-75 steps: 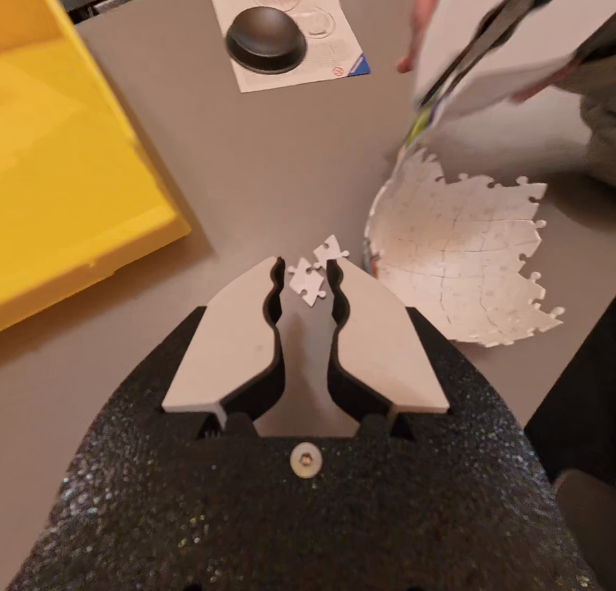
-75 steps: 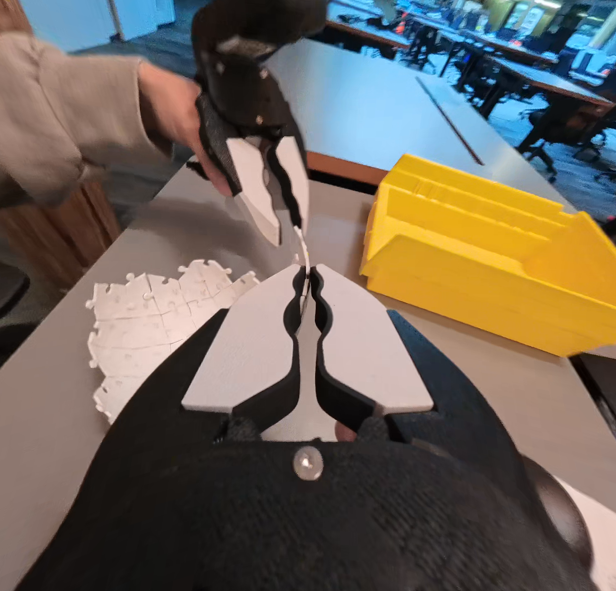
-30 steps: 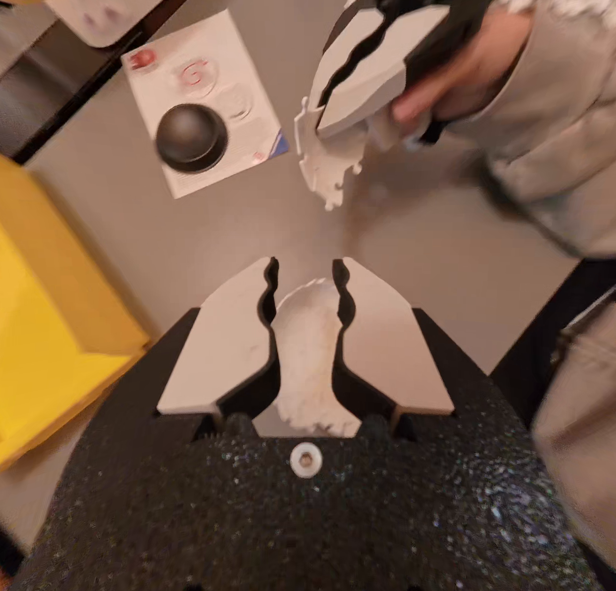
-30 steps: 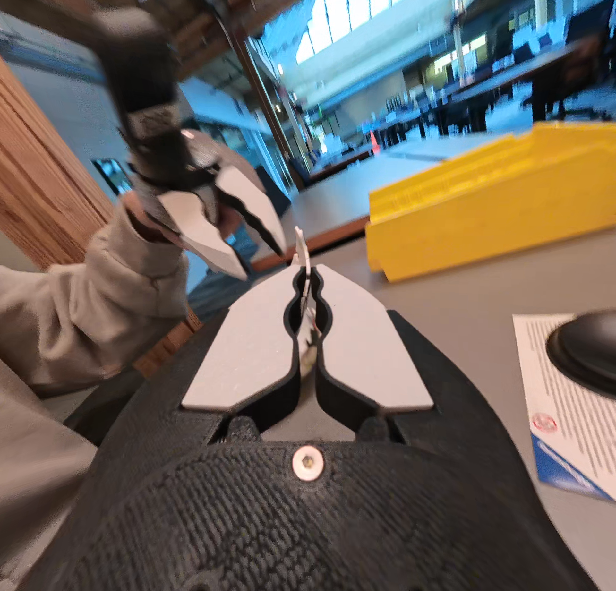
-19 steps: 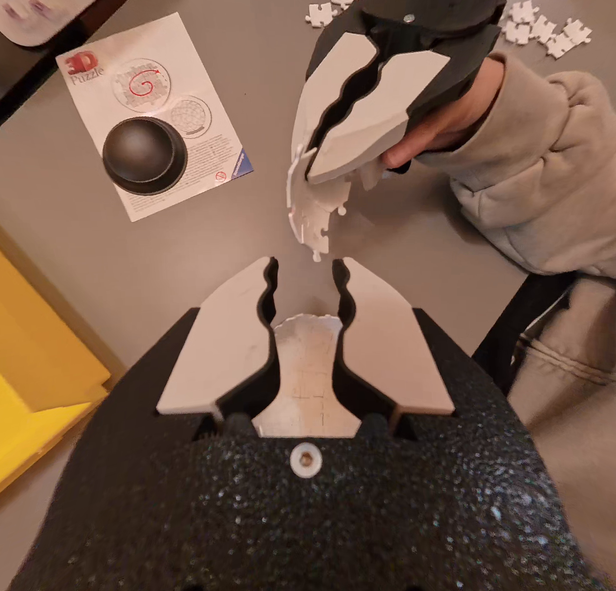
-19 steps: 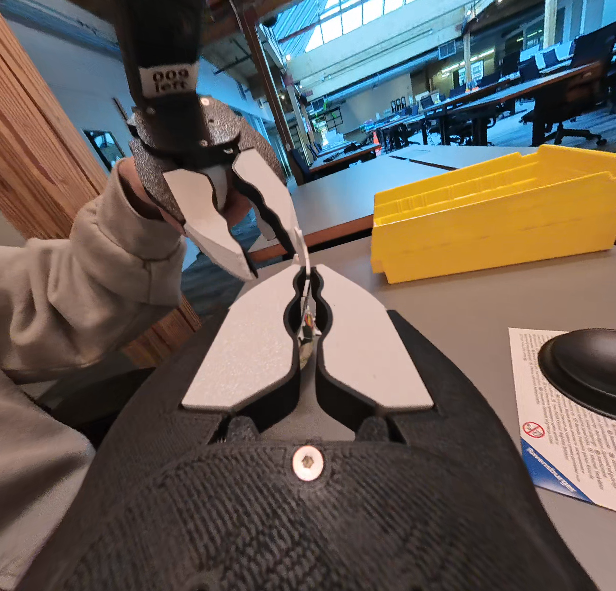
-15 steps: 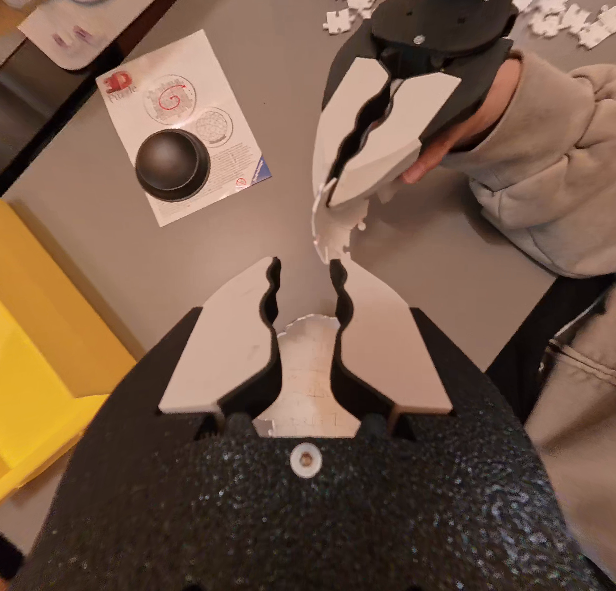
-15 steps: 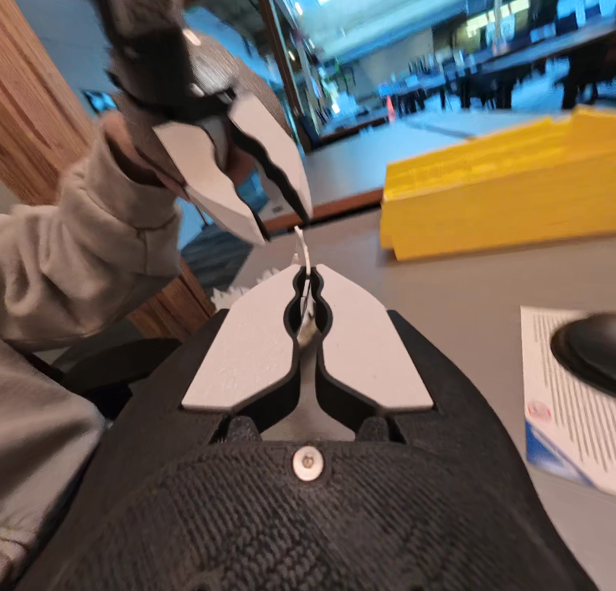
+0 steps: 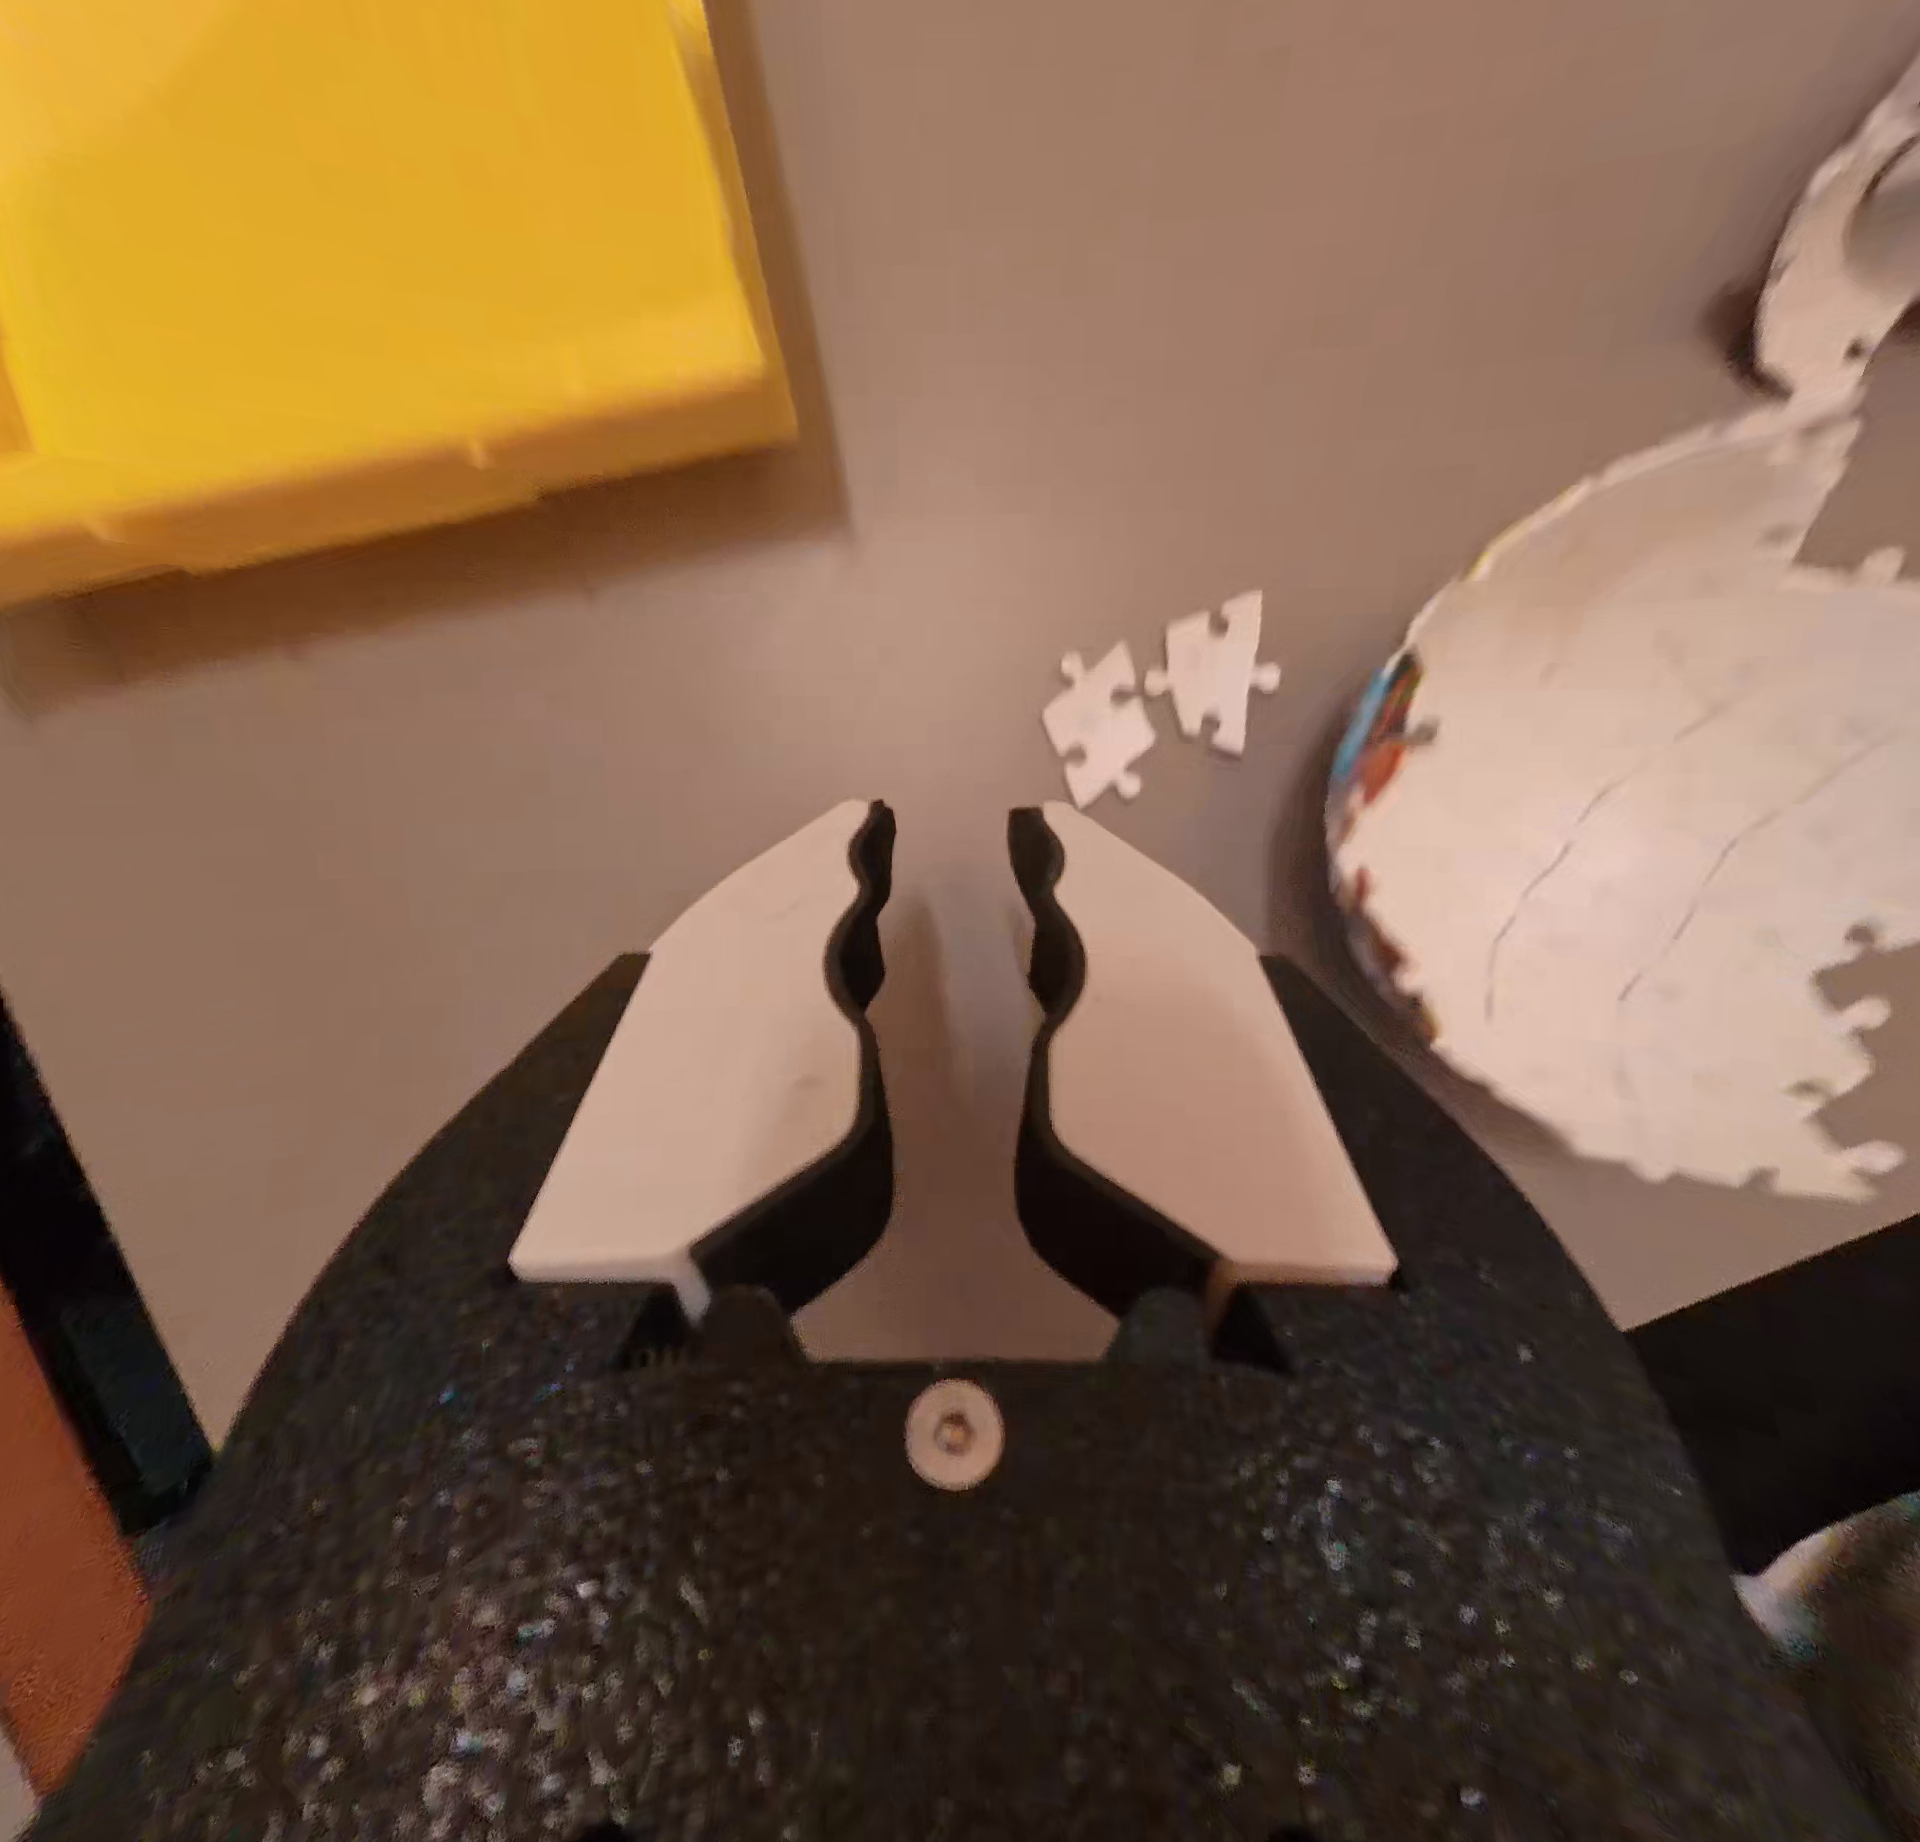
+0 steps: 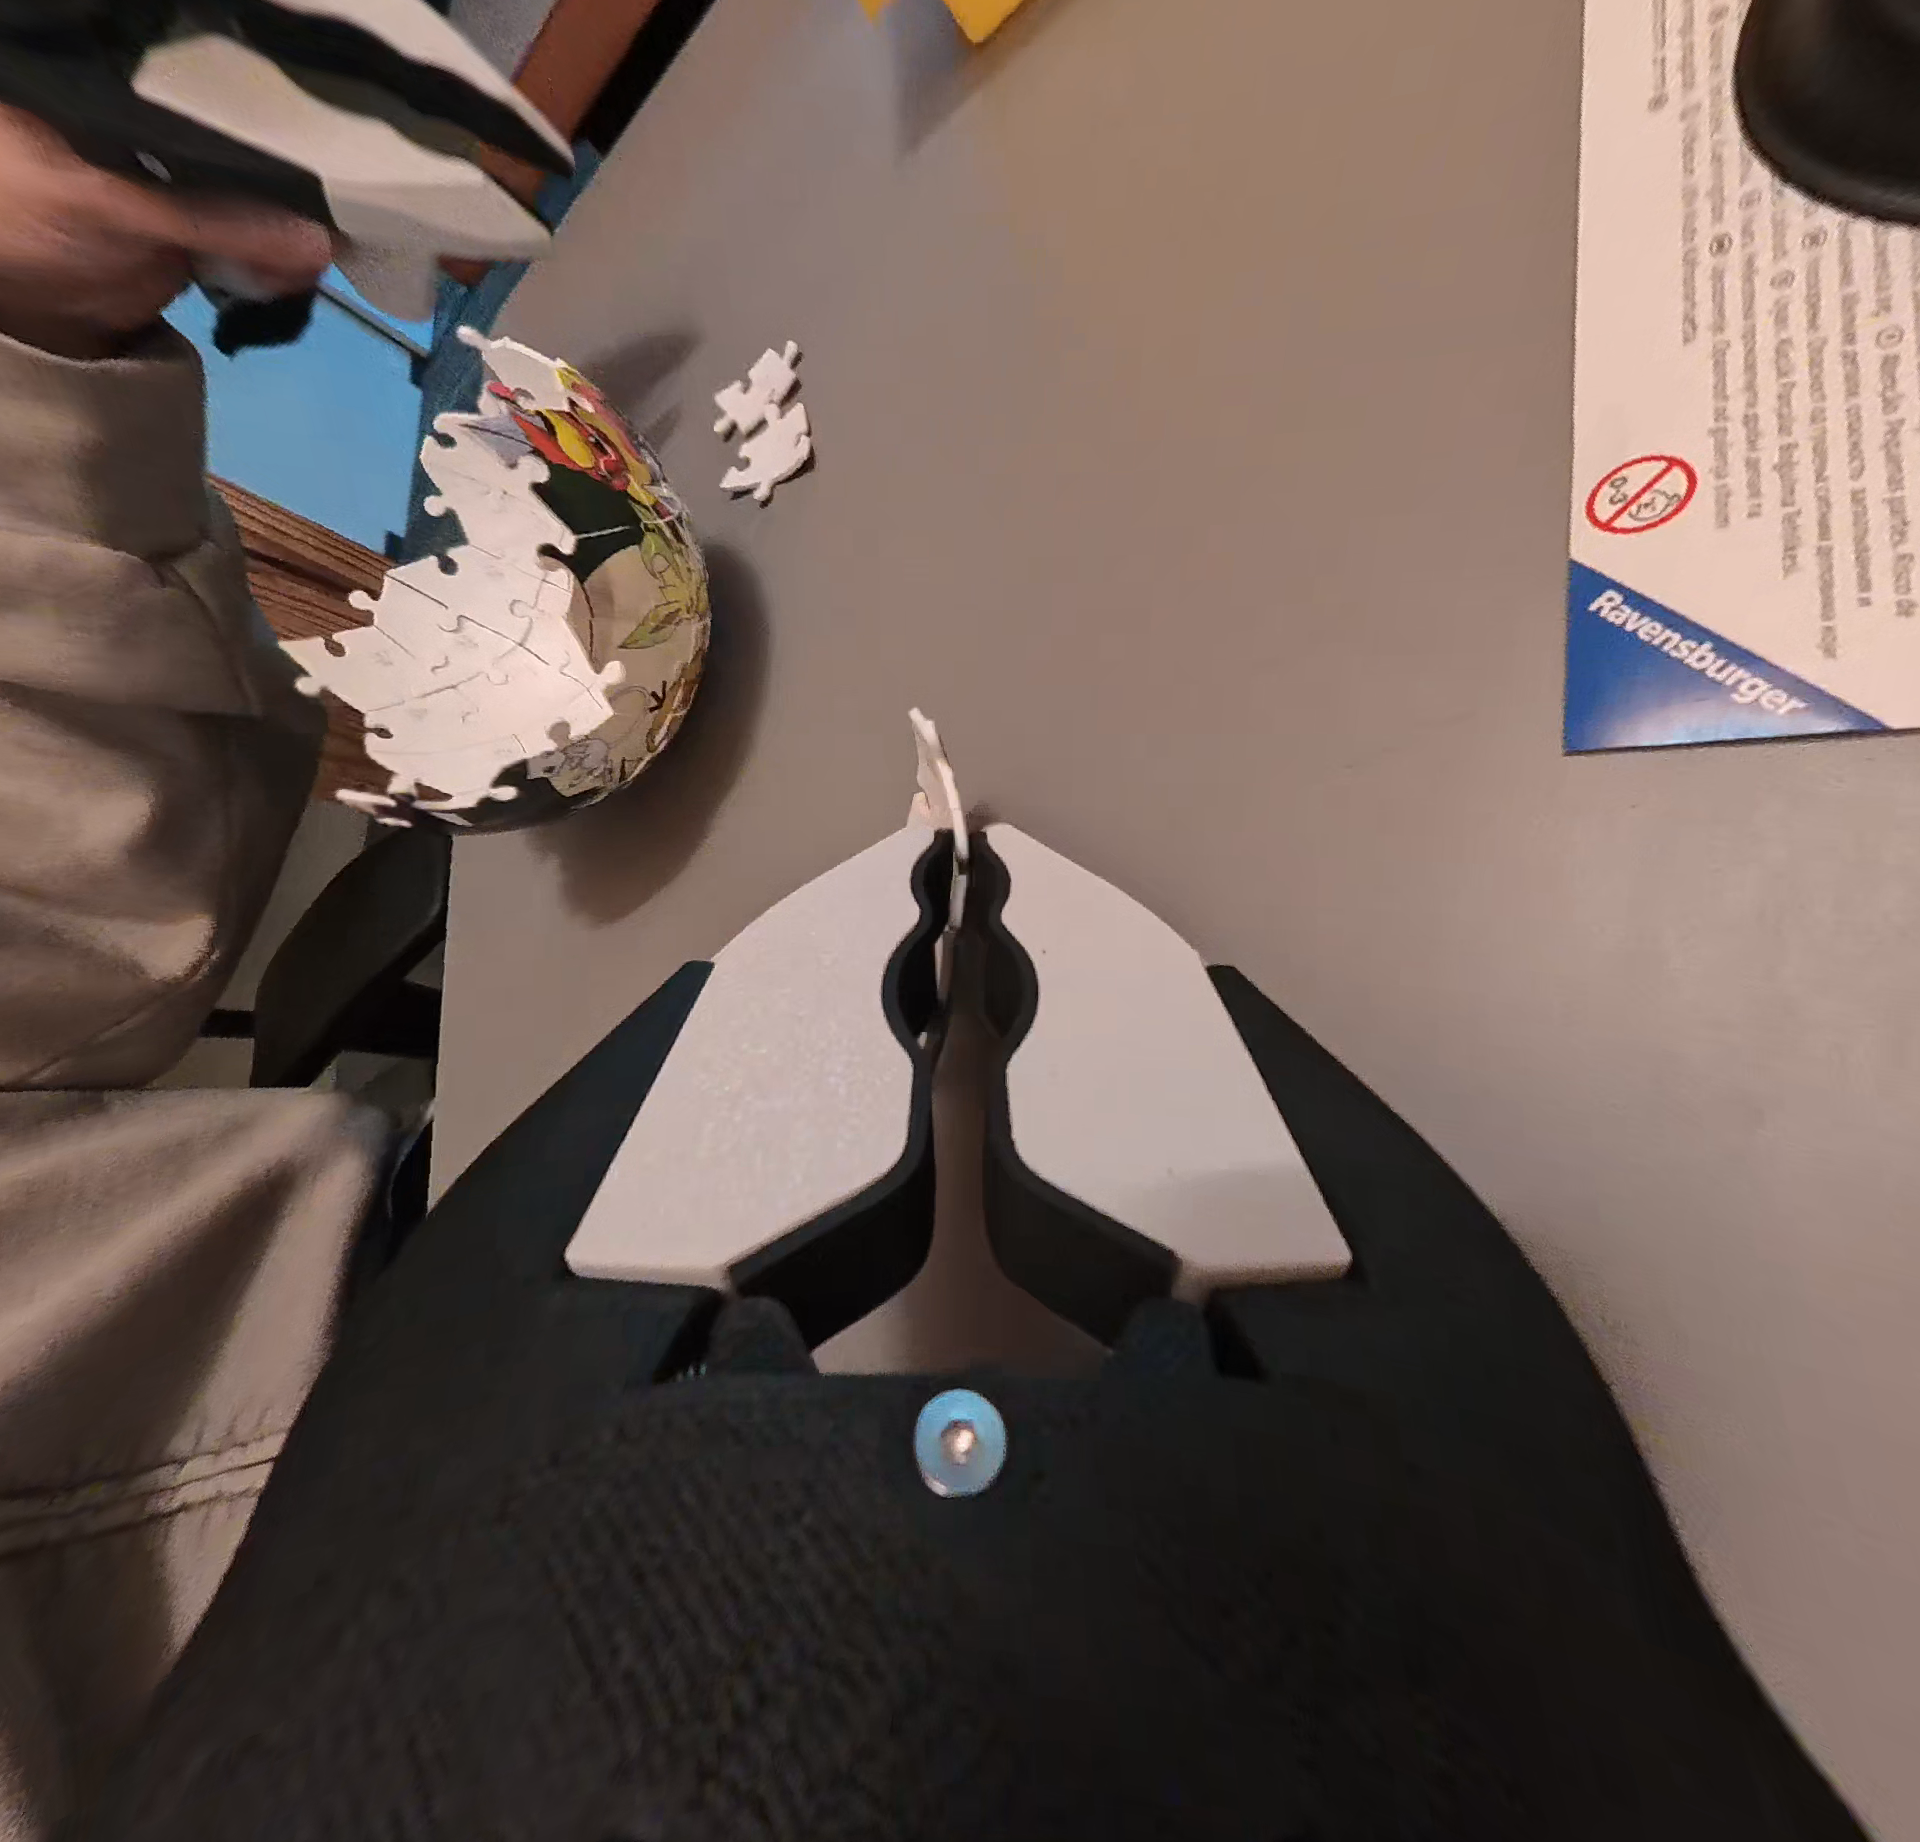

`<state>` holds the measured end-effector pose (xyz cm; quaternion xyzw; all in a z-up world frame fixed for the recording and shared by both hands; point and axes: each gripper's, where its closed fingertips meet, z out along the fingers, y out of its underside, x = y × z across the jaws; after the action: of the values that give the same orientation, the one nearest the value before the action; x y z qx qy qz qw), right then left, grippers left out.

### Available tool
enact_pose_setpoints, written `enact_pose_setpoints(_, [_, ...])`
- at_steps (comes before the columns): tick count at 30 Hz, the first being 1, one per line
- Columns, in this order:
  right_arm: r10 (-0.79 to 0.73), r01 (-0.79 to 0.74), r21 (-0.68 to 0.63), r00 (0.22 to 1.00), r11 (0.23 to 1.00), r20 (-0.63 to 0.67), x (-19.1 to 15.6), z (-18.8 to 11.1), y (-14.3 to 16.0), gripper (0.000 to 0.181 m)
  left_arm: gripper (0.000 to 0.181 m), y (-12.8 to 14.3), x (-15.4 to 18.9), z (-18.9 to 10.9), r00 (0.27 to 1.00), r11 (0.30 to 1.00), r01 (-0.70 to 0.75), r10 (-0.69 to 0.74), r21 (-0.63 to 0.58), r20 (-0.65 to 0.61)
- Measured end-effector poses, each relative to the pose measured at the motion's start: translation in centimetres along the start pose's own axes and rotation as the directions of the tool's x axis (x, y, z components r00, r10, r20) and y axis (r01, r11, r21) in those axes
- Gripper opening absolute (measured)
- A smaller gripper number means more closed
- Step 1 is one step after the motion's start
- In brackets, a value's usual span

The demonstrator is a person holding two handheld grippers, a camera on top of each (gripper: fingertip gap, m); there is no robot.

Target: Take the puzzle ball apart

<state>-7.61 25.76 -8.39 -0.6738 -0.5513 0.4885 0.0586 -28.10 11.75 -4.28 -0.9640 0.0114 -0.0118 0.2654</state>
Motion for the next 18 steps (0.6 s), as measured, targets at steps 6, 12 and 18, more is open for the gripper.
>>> enact_pose_setpoints(6, [0.02,-0.02,0.001,1.0,1.0,0.005,0.4,0.2,0.3,0.003,0.022,3.0,0.5,1.0,0.998,0.999,-0.042,0.042,0.021,-0.041])
enact_pose_setpoints(12, [-0.008,0.008,0.024,1.0,1.0,-0.001,0.3,0.2,0.3,0.003,0.022,1.9,0.7,1.4,0.994,0.994,-0.097,0.099,0.049,-0.037])
enact_pose_setpoints(18, [-0.035,0.035,0.033,0.999,0.999,0.005,0.0,0.2,0.4,0.003,0.024,0.7,-0.2,2.6,0.995,0.993,-0.097,0.1,0.074,-0.032])
